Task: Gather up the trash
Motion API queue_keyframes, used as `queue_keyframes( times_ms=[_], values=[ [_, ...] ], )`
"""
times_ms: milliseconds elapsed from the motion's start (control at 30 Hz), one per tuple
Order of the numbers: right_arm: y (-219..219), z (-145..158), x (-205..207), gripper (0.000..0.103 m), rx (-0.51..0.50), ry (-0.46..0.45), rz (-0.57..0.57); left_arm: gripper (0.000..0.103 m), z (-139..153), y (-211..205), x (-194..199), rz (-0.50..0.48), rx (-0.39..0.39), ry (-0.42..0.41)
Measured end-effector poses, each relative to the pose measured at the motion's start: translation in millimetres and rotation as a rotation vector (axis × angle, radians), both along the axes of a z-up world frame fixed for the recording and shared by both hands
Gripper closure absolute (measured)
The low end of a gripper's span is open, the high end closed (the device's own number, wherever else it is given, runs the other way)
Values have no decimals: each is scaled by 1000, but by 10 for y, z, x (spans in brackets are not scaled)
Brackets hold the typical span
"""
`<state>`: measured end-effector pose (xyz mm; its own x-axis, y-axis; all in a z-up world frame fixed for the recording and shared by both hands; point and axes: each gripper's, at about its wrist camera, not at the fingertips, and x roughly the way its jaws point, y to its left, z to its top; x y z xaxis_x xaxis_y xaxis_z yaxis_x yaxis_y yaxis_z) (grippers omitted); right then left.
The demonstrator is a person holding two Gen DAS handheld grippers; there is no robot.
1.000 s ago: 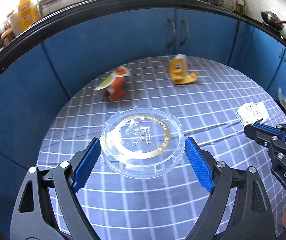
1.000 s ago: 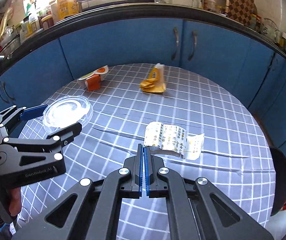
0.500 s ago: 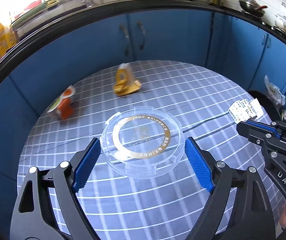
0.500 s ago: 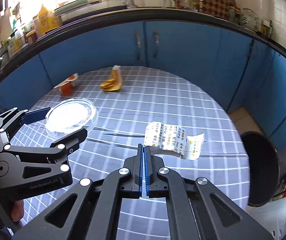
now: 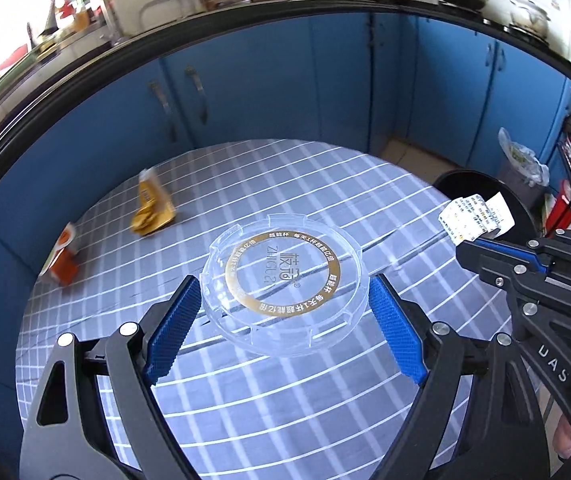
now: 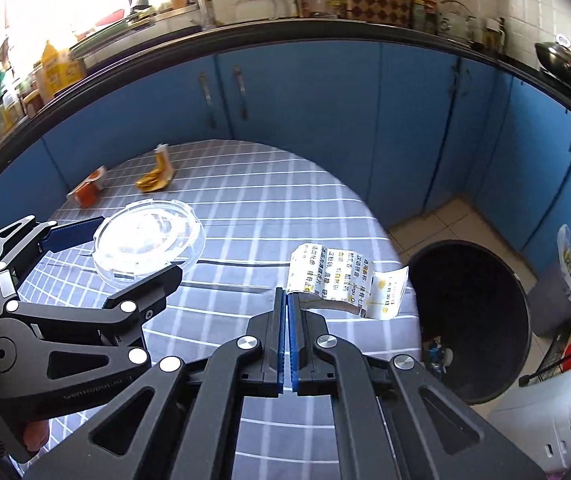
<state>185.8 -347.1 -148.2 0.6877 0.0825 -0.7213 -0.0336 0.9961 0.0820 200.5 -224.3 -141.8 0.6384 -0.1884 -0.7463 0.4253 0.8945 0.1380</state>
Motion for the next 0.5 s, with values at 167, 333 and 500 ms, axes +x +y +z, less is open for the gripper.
queue_keyframes(
  times_ms=[167, 333, 500],
  values=[
    [-217, -39, -7, 101, 7, 1, -26, 19, -27, -288, 15, -33, 11, 2],
    [-434, -63, -14, 101, 16, -1, -54, 19, -38, -510, 52, -58, 15, 4],
    [-627, -79, -17, 101, 22, -6, -83, 19, -74, -718, 66, -86, 34, 1]
  ],
)
